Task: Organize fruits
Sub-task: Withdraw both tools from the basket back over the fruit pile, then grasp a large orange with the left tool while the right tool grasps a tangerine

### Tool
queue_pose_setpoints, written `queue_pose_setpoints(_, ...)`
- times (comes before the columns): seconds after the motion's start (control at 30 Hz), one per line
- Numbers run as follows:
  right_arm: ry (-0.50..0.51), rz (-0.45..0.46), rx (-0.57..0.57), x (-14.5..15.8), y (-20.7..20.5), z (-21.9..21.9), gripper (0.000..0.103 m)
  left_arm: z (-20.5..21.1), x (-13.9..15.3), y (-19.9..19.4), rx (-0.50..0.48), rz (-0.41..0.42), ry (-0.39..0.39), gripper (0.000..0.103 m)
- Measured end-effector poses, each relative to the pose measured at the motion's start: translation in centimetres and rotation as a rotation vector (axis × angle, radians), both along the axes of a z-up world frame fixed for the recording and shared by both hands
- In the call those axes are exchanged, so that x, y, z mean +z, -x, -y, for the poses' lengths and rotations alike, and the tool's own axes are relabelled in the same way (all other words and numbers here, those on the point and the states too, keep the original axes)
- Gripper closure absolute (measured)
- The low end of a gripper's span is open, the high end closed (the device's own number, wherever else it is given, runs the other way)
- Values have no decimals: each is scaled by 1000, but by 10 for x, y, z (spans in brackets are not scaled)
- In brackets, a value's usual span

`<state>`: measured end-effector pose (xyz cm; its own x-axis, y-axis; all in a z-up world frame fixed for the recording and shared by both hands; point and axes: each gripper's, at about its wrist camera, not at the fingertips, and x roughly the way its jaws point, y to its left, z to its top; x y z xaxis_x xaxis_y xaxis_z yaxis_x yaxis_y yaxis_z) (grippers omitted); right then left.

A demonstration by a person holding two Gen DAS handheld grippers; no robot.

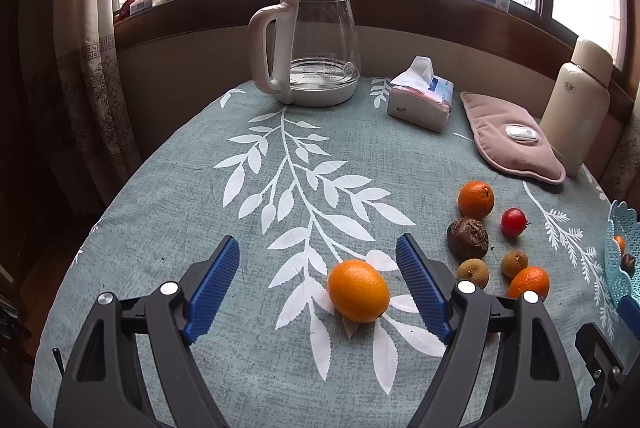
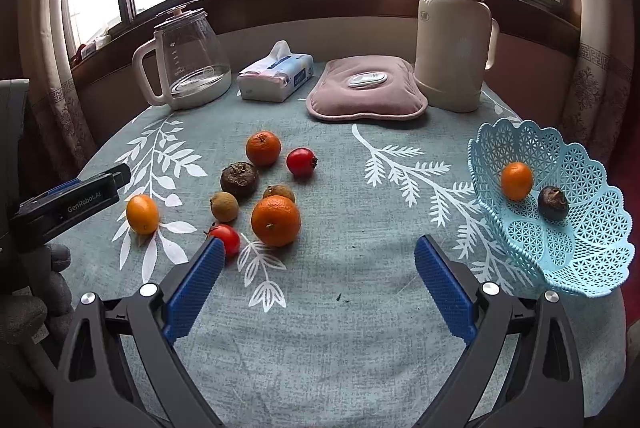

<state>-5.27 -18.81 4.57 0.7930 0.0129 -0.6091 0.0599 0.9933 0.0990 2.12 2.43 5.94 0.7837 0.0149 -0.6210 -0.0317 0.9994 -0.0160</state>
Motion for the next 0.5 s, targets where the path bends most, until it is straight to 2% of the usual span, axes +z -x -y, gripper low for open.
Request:
queue_pose_setpoints(0.3, -30, -56, 2, -10, -23, -5, 6, -13, -11, -3, 8, -34, 12, 23)
queue_pose_setpoints(0.5, -16, -84, 4, -18, -37, -11, 6, -22, -16, -5, 13, -53, 28, 23)
